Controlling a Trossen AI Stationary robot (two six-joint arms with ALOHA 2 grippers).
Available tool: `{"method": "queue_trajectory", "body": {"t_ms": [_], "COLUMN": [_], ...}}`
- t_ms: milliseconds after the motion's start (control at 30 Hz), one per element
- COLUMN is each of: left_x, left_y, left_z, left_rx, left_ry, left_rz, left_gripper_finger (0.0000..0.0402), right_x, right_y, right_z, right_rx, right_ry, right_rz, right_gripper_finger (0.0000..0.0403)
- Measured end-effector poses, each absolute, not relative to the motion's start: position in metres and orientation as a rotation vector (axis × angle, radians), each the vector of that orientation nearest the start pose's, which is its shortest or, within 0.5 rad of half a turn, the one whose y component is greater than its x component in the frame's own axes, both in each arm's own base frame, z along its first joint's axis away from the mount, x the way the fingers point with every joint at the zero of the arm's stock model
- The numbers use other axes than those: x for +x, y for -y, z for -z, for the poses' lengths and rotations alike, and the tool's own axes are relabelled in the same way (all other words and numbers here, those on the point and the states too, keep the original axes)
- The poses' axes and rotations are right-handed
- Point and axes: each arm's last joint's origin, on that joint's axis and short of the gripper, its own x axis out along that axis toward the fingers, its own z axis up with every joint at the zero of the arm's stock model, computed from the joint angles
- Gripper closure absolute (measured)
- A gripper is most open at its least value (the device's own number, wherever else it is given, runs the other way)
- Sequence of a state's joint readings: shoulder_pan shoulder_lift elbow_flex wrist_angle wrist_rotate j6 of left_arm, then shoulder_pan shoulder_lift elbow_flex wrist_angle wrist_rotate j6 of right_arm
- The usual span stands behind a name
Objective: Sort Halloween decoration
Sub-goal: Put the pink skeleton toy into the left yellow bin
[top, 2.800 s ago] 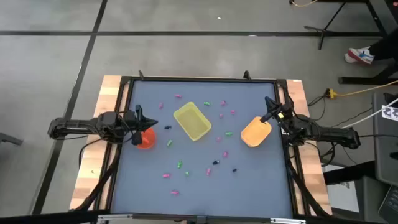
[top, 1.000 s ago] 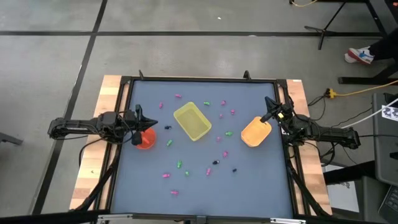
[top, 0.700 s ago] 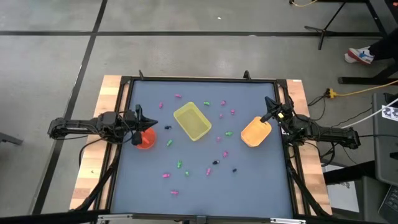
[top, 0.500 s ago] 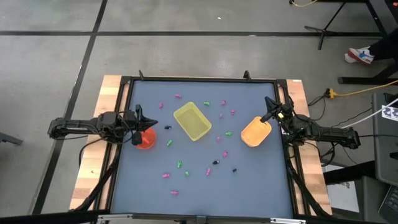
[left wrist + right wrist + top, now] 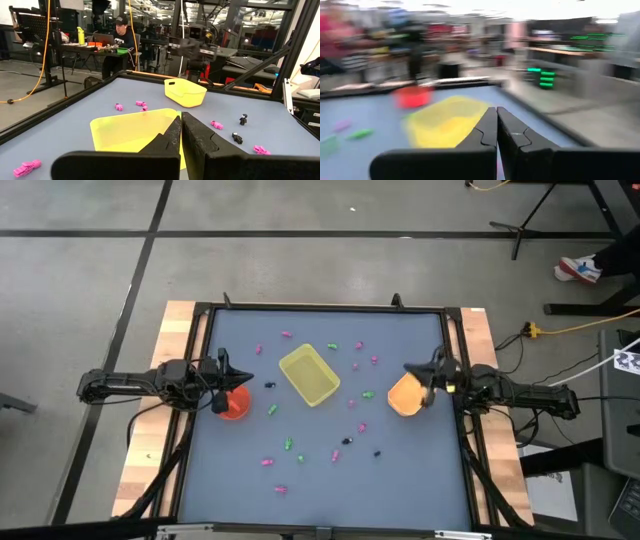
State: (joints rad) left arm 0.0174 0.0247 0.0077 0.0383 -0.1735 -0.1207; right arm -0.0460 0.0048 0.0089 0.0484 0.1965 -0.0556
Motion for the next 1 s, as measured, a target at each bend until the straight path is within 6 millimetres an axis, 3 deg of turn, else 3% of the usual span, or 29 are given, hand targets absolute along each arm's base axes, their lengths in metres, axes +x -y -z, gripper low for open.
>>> {"method": "queue_trajectory", "body": {"t_ms": [133,367,567,767,1000], "left_x": [0.098,0.098,0.098,0.098,0.098], "left_y": [-0.007,-0.007,-0.007,-0.007,-0.007], "left_z": [-0.168,-0.168,-0.168,-0.168,-0.168], "left_rx": [-0.122,-0.122,-0.122,-0.122,-0.122], "left_ry": [0.033,0.033,0.033,0.033,0.033], "left_rz": [-0.189,-0.19,-0.19,-0.189,-0.189], "left_gripper_finger": [0.0401,0.0401,0.0401,0.0401,0.0401], "right_x": [0.097,0.097,0.097,0.095,0.096], "right_y": [0.005,0.005,0.006,0.009,0.013], "right_z": [-0.168,-0.168,-0.169,-0.182,-0.215], "right_rx": [-0.027,0.078,0.237,0.266,0.245], "right_ry": [0.02,0.022,0.046,0.19,0.22], "right_rz": [0.055,0.051,0.102,0.198,0.326], "right_gripper_finger": [0.0402,0.0395,0.0308,0.0209,0.0177]}}
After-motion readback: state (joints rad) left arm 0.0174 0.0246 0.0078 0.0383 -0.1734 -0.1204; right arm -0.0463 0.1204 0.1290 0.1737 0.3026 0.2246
